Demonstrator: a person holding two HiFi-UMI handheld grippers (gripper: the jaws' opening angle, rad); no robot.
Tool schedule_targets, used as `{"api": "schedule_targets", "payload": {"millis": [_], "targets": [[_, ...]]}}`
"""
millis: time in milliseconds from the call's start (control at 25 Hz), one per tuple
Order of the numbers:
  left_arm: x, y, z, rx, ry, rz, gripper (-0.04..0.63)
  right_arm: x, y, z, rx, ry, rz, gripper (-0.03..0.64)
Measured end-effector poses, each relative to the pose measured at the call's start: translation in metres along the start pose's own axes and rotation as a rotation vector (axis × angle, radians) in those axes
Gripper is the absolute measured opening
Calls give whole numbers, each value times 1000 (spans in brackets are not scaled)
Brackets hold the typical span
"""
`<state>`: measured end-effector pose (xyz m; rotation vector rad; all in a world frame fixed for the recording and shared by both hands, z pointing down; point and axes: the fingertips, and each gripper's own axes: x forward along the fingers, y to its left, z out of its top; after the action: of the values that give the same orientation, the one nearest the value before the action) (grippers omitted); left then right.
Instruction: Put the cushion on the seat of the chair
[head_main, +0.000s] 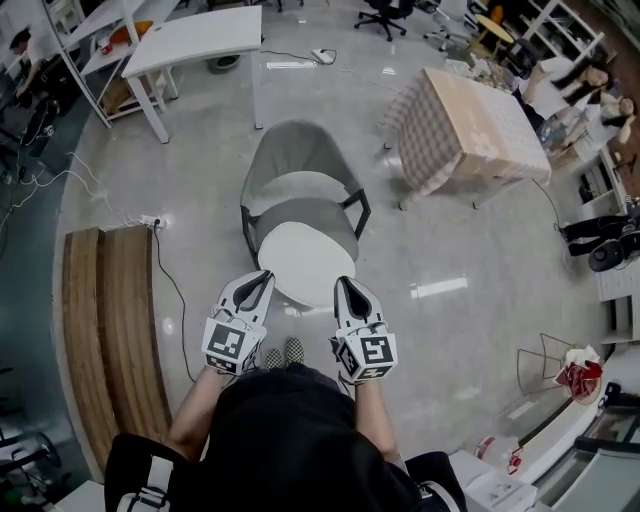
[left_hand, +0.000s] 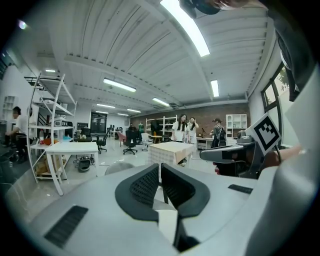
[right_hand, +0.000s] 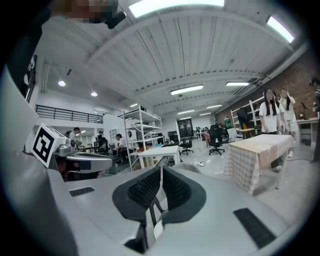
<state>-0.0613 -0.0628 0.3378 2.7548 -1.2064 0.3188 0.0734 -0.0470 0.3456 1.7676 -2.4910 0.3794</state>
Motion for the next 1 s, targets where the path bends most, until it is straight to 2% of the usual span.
{"api": "schedule_targets", "payload": {"millis": [1000], "targets": [[-2,6,-2,-7,12,-4,31,2,0,1,11,-2,-6,38]]}}
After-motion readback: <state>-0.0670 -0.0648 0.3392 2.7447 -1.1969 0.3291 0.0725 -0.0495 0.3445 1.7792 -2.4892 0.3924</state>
